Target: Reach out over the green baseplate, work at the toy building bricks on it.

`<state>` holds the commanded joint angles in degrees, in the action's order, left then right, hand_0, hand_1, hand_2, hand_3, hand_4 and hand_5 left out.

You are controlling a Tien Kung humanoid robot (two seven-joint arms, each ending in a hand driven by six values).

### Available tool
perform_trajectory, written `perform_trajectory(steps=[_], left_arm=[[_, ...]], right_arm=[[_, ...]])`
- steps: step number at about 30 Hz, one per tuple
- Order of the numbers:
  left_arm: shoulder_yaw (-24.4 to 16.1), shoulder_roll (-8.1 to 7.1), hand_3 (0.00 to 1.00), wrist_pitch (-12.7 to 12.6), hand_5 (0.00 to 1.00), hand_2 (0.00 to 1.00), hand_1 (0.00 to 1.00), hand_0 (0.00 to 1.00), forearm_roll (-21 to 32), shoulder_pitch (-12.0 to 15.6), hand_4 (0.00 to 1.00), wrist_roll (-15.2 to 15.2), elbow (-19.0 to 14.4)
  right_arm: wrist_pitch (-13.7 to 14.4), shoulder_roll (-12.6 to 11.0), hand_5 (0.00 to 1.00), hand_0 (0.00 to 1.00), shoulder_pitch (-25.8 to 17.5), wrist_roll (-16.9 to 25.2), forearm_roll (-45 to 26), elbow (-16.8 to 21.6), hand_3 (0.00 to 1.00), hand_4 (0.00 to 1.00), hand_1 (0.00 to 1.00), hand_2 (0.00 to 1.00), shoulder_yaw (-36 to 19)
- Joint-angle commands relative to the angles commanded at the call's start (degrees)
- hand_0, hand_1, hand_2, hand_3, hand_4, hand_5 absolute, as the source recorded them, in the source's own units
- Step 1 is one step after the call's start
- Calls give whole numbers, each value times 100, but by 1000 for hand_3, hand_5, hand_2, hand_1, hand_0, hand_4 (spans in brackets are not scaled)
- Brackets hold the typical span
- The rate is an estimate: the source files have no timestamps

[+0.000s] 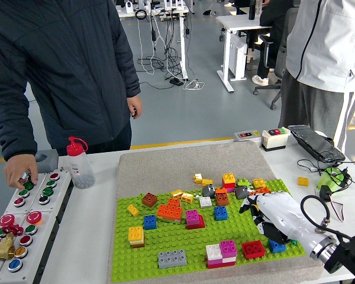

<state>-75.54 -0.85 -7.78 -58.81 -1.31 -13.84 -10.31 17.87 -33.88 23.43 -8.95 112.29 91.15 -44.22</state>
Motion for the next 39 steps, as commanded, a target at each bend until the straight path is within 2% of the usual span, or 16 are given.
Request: perform_trajectory(steps=[1, 2, 6, 7, 8, 13, 14, 19, 20, 25, 26, 31, 32, 37, 39], left_arm=[[-1, -1, 679, -2, 998, 777, 769, 731, -5, 3, 487, 0, 0], [-1, -2, 678, -4, 998, 776, 769, 731, -9, 5, 487, -1, 0], [5, -3, 678, -15, 998, 776, 769, 731, -20, 15, 487, -4, 0], [9, -4, 678, -17, 998, 776, 769, 731, -19, 19, 487, -4, 0], [12, -4, 679, -18, 998, 775, 769, 730, -18, 22, 487, -4, 0], [32, -9, 679, -22, 998, 775, 769, 730, -14, 30, 487, -2, 0], [40, -11, 677, -21, 998, 775, 769, 730, -8, 29, 487, 0, 0], [70, -20, 677, -18, 998, 775, 769, 730, 25, 9, 487, 10, 0], [72, -21, 676, -18, 998, 775, 765, 730, 32, 4, 486, 13, 0], [83, -26, 676, -22, 998, 775, 765, 730, 59, -25, 486, 27, 0], [85, -27, 677, -22, 998, 775, 766, 731, 64, -28, 486, 29, 0], [104, -30, 677, -26, 998, 775, 766, 731, 91, -53, 486, 37, 0], [107, -31, 678, -26, 998, 774, 765, 730, 95, -56, 485, 38, 0], [137, -35, 678, -26, 998, 774, 765, 730, 121, -78, 485, 41, 0], [146, -36, 676, -27, 998, 773, 765, 730, 132, -87, 484, 43, 0]], right_arm=[[82, 5, 60, 395, -24, 11, -87, -44, 831, 382, 544, 763, -81], [154, 11, 97, 345, -44, 26, -161, -82, 849, 492, 517, 763, -158], [288, 50, 97, 345, -106, 91, -342, -252, 849, 492, 517, 763, -456], [282, 64, 97, 345, -116, 101, -336, -310, 849, 492, 517, 763, -529], [278, 73, 116, 315, -123, 107, -332, -349, 830, 562, 490, 742, -578], [172, 111, 116, 315, -98, 55, -202, -621, 830, 562, 490, 742, -683], [111, 119, 120, 417, -89, 10, -177, -678, 825, 572, 567, 750, -690], [-136, 149, 120, 417, -23, -157, -173, -992, 825, 572, 567, 750, -692], [-164, 152, 145, 812, -6, -168, -190, -1050, 806, 612, 715, 766, -688], [-269, 160, 145, 812, 103, -158, -297, -1338, 806, 612, 715, 766, -633], [-281, 161, 148, 846, 119, -150, -314, -1373, 795, 616, 722, 757, -622], [-342, 175, 148, 846, 241, -32, -405, -1607, 795, 616, 722, 757, -520], [-349, 178, 143, 887, 259, -17, -417, -1637, 794, 613, 737, 753, -503], [-383, 202, 143, 887, 373, 47, -460, -1831, 794, 613, 737, 753, -392], [-398, 210, 138, 889, 415, 45, -459, -1908, 776, 609, 727, 715, -365]])
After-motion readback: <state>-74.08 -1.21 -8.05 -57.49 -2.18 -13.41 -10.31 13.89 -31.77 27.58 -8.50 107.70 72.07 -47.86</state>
